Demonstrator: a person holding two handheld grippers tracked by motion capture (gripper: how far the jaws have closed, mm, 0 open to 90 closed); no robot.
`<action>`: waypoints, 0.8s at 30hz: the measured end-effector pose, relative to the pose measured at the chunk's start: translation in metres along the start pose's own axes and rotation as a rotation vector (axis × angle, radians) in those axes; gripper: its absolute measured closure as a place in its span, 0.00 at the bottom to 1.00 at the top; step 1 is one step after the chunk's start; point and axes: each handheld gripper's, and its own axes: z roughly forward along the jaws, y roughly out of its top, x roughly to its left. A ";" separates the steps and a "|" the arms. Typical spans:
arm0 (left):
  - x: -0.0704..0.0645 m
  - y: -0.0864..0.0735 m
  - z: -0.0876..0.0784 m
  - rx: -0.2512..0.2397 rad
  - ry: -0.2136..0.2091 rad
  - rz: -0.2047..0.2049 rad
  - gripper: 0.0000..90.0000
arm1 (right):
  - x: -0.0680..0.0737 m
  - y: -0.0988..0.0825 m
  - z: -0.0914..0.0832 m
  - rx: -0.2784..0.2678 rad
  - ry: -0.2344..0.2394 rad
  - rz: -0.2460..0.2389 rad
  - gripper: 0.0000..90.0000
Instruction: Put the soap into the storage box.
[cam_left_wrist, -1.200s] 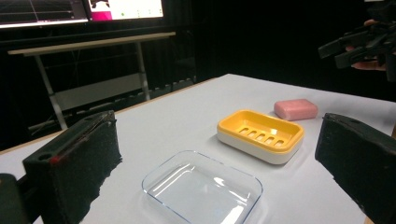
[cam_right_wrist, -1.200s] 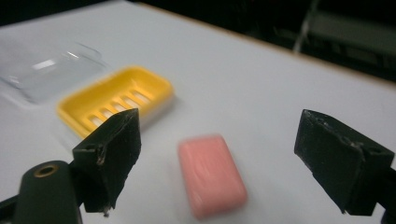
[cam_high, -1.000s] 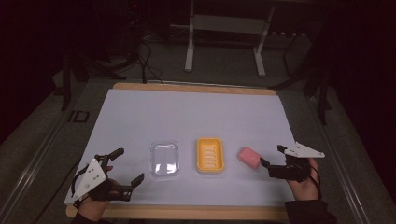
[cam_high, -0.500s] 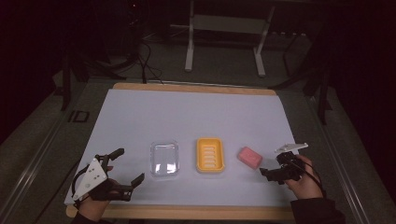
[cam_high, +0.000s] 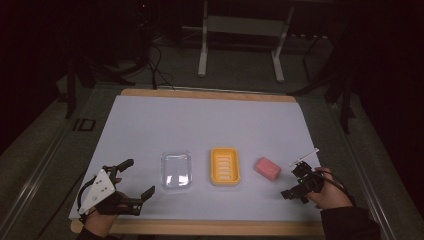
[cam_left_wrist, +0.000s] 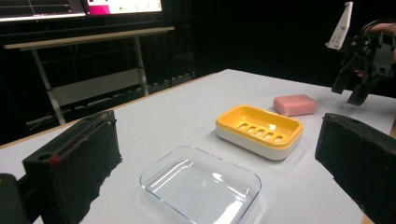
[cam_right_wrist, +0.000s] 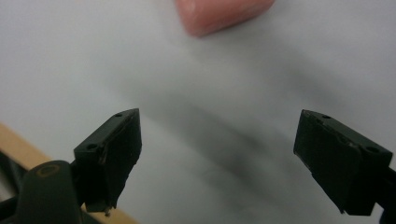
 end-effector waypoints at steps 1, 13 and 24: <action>0.000 0.000 0.000 0.002 0.000 0.001 0.00 | 0.000 0.002 0.000 0.030 0.011 -0.008 0.18; 0.000 0.000 0.000 0.004 -0.004 0.001 0.00 | -0.004 0.008 -0.001 0.170 0.062 -0.083 0.16; 0.000 0.000 0.000 0.003 -0.007 0.000 0.00 | -0.008 0.010 0.002 0.267 0.039 -0.259 0.13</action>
